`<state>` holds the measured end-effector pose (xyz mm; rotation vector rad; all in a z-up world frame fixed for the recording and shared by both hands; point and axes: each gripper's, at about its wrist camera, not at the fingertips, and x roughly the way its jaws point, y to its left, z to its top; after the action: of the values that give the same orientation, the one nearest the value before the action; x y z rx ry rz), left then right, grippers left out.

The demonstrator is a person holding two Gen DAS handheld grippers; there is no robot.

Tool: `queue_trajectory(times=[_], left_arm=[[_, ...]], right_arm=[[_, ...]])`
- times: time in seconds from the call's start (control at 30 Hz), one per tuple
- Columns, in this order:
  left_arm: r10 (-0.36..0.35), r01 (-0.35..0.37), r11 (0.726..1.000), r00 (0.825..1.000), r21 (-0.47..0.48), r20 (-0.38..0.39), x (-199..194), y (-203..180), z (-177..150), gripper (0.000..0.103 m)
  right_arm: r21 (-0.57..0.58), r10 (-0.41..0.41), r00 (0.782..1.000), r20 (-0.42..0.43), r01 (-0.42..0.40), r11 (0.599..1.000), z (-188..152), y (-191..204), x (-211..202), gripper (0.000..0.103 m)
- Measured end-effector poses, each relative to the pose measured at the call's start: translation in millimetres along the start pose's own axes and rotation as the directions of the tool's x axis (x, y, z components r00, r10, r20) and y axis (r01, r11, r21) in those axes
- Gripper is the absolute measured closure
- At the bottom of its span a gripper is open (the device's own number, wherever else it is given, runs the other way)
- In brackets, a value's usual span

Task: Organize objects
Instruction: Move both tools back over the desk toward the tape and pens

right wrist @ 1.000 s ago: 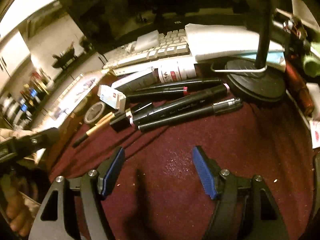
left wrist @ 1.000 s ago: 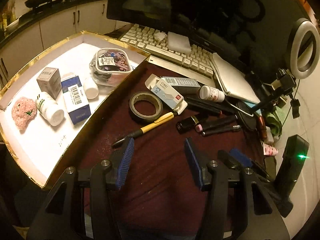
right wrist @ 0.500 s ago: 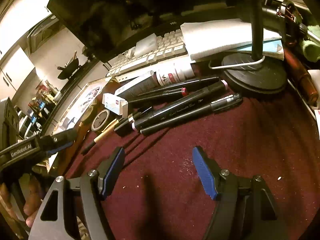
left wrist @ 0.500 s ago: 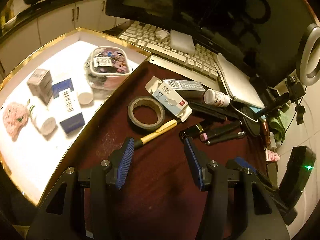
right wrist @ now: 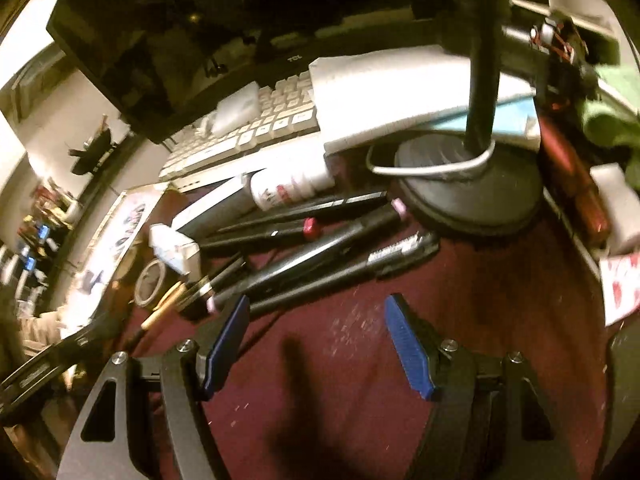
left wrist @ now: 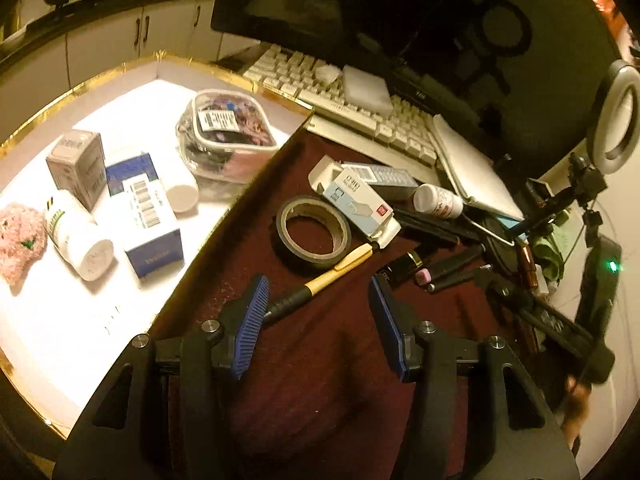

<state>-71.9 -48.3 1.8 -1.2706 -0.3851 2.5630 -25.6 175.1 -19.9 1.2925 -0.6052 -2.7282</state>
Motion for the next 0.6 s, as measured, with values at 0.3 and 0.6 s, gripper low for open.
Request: queue_trajectory(times=[0.3, 0.6], left_arm=[[-0.062, 0.062, 0.998, 0.998, 0.017, -0.008, 8.1, 6.4, -0.3, 0.051], [-0.078, 0.079, 0.997, 0.996, 0.022, -0.036, 16.1, -0.7, -1.9, 0.051]], right_arm=[[-0.246, -0.091, 0.995, 0.028, 0.096, 0.965, 26.1, 13.6, 15.3, 0.033], [-0.353, 0.036, 0.990, -0.136, -0.083, 0.932, 36.1, 7.4, 37.4, 0.029]])
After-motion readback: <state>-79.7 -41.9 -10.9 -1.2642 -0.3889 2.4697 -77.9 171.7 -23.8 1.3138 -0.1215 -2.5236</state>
